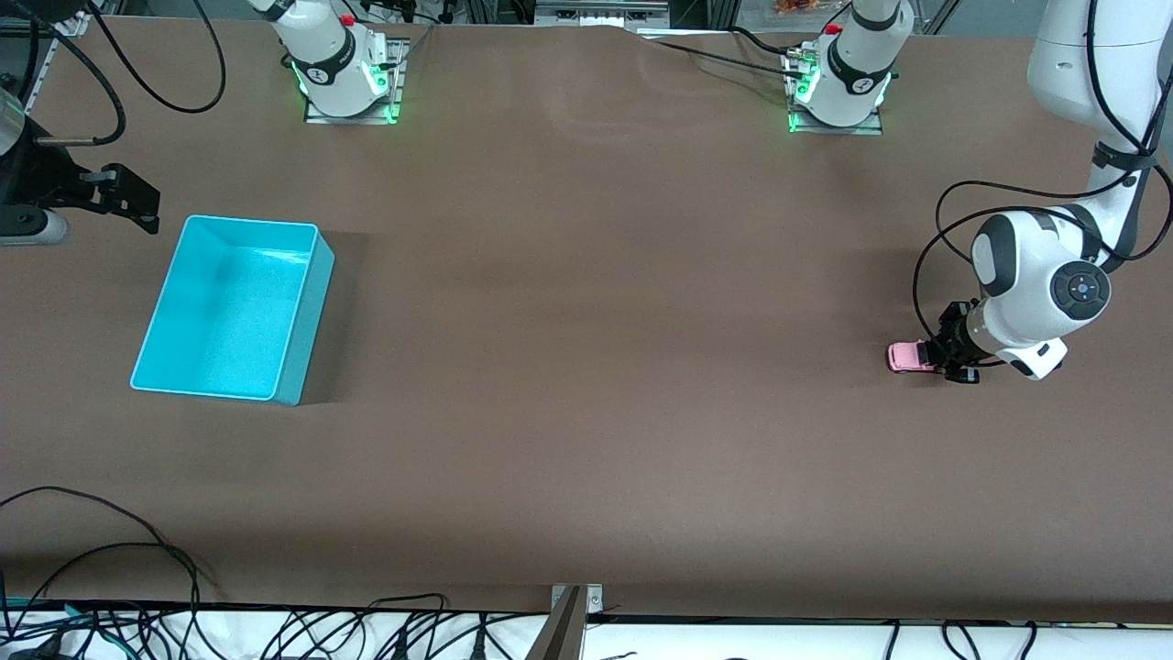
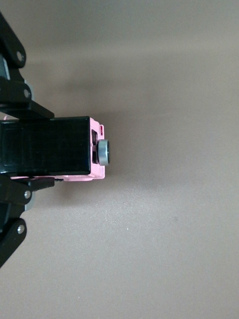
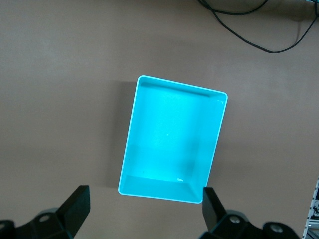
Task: Wind and store pink jeep toy
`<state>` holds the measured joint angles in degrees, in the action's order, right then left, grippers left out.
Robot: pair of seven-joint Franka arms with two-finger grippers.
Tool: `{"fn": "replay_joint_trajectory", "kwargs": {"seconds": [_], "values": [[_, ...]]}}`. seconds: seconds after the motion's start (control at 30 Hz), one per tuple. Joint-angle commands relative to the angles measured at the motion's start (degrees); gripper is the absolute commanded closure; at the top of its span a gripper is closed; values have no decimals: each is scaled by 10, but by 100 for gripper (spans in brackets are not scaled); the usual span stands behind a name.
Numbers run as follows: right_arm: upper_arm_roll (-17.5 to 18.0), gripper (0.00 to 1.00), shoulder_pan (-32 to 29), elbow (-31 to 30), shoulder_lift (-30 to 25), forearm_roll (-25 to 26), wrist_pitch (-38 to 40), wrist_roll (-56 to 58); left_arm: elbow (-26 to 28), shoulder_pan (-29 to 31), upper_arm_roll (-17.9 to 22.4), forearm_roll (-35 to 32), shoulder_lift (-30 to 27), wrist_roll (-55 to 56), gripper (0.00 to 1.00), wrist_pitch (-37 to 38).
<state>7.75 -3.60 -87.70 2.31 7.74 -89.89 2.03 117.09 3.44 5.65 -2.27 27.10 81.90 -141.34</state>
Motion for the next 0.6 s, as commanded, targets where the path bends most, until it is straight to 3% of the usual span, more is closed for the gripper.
{"fn": "replay_joint_trajectory", "kwargs": {"seconds": [0.0, 0.13, 0.57], "values": [[1, 0, 2, 3, 1, 6, 7, -5, -23, 2, -3, -15, 18, -8, 0, -3], [1, 0, 2, 3, 2, 6, 6, -5, -84, 2, -4, -16, -3, -10, 0, 102], [0, 0, 1, 5, 2, 6, 6, -5, -129, 2, -4, -15, -96, -95, 0, 273]]}}
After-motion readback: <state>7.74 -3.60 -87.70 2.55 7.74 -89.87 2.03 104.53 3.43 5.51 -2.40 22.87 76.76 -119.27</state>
